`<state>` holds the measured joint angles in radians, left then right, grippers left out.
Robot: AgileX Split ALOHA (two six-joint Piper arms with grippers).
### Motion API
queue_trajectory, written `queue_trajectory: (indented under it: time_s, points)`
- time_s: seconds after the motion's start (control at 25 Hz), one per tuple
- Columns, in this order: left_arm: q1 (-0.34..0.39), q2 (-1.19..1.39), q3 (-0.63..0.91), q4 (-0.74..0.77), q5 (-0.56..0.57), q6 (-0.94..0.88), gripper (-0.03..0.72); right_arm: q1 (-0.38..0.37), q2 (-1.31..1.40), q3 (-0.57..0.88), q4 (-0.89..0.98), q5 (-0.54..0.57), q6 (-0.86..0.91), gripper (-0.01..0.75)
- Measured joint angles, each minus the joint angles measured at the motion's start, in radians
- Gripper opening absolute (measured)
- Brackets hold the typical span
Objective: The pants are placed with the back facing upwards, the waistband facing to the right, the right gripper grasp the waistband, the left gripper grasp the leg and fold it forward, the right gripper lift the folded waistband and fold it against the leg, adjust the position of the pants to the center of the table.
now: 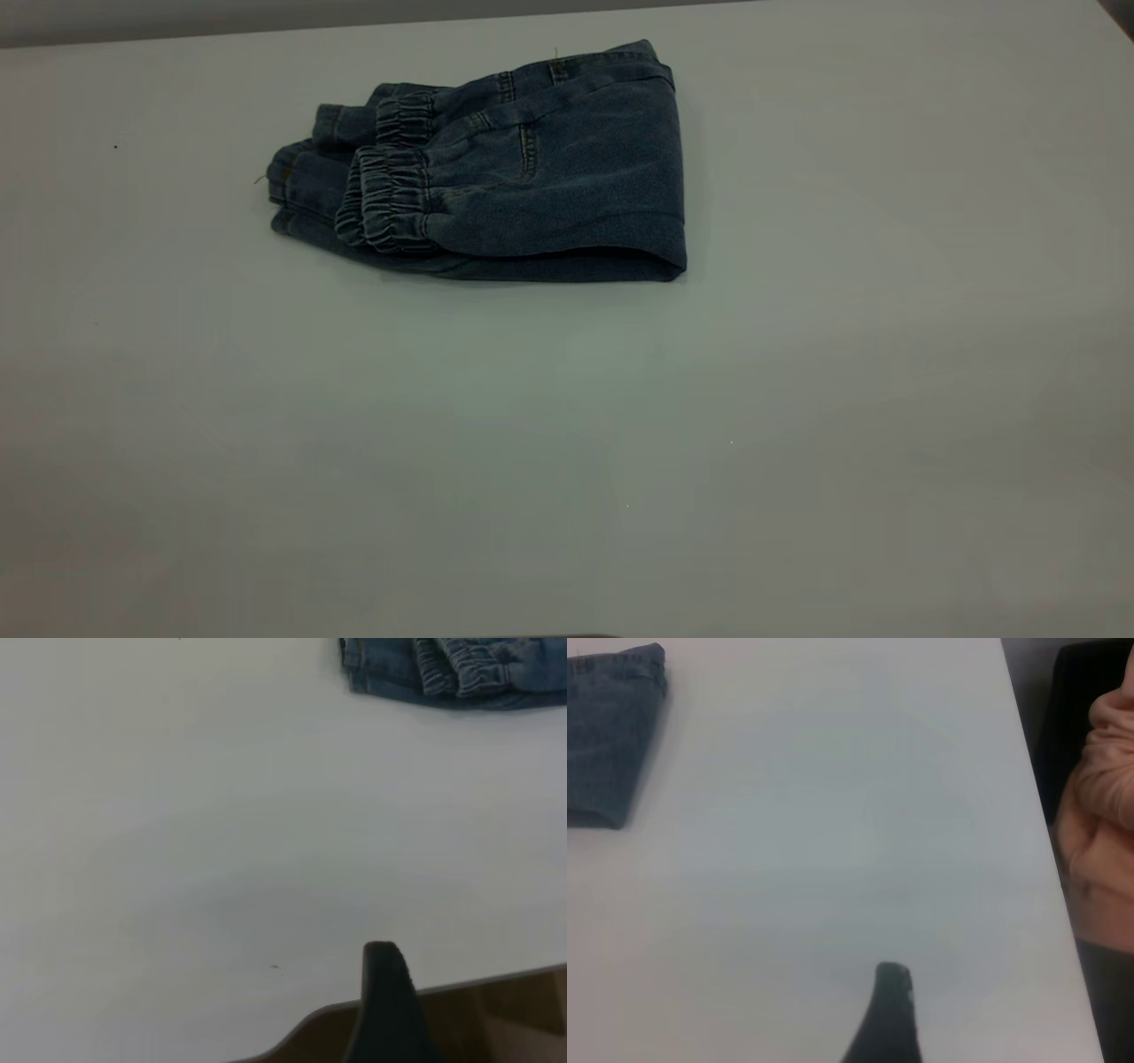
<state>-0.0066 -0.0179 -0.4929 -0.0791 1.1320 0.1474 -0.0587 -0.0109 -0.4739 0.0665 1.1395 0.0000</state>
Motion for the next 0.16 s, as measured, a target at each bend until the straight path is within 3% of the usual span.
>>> queue_trajectory:
  time_s: [0.16]
  points:
    - [0.000, 0.000, 0.000, 0.000, 0.000, 0.000, 0.442, 0.000, 0.000, 0.000, 0.000, 0.000, 0.000, 0.570]
